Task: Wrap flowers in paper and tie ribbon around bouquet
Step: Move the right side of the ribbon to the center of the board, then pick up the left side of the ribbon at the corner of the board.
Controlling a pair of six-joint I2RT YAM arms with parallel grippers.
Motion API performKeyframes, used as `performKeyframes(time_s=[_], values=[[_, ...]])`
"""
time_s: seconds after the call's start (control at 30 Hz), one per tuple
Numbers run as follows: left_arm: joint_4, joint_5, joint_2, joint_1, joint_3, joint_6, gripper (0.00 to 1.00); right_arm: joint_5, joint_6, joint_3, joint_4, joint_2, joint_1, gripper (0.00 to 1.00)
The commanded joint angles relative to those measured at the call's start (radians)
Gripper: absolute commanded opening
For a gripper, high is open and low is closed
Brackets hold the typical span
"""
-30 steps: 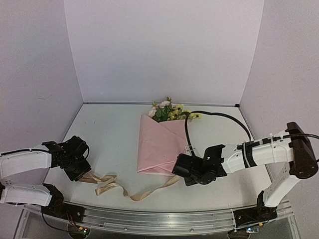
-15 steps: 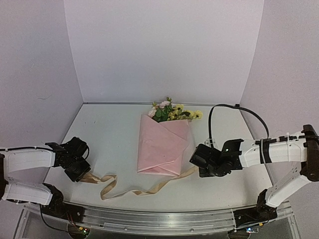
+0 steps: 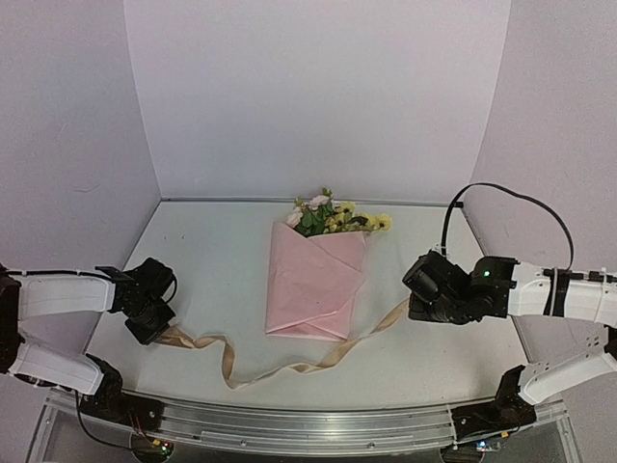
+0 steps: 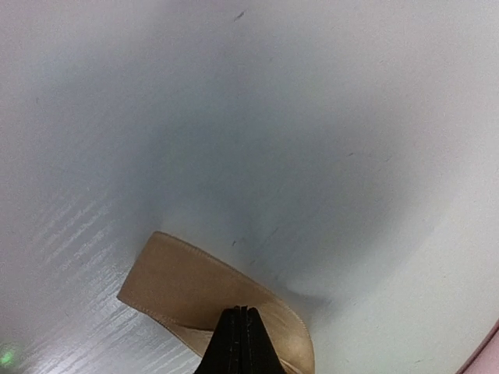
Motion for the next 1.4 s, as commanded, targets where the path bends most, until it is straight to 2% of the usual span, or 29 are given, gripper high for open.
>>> performKeyframes(time_s=[0.0,0.17,0.27,0.33,0.43,0.5,0.63,0.77,1.03,1.37], values=[[-0.138,-0.192,-0.060,0.023,0.224,0.145,0.00,0.042,-0.046,0.020,-0.030,-0.069,-0.019,0.00],[-0.255,-0.351,-0.121,0.038,0.485,0.285,0.00,0.054,-0.079,0.052,-0.085,-0.131,-0.085,0.00],[-0.291,-0.307,-0.119,0.046,0.537,0.273,0.03,0.045,-0.086,0.056,-0.099,-0.160,-0.112,0.00],[-0.291,-0.239,-0.119,0.046,0.484,0.208,0.21,0.035,-0.079,0.053,-0.103,-0.163,-0.115,0.00],[-0.273,-0.158,-0.128,0.065,0.353,0.099,0.34,0.019,-0.059,0.037,-0.104,-0.168,-0.114,0.00],[-0.232,-0.085,-0.151,0.106,0.256,0.048,0.38,0.015,-0.052,0.022,-0.104,-0.174,-0.114,0.00],[-0.138,0.039,-0.200,0.218,0.088,-0.029,0.40,0.009,-0.051,0.003,-0.104,-0.188,-0.114,0.00],[-0.076,0.093,-0.216,0.259,0.014,-0.079,0.41,0.004,-0.058,-0.001,-0.104,-0.184,-0.115,0.00],[0.025,0.183,-0.182,0.270,-0.053,-0.178,0.43,0.005,-0.077,0.005,-0.102,-0.179,-0.115,0.00],[0.115,0.221,-0.129,0.269,-0.099,-0.254,0.39,0.005,-0.076,-0.008,-0.097,-0.181,-0.116,0.00]])
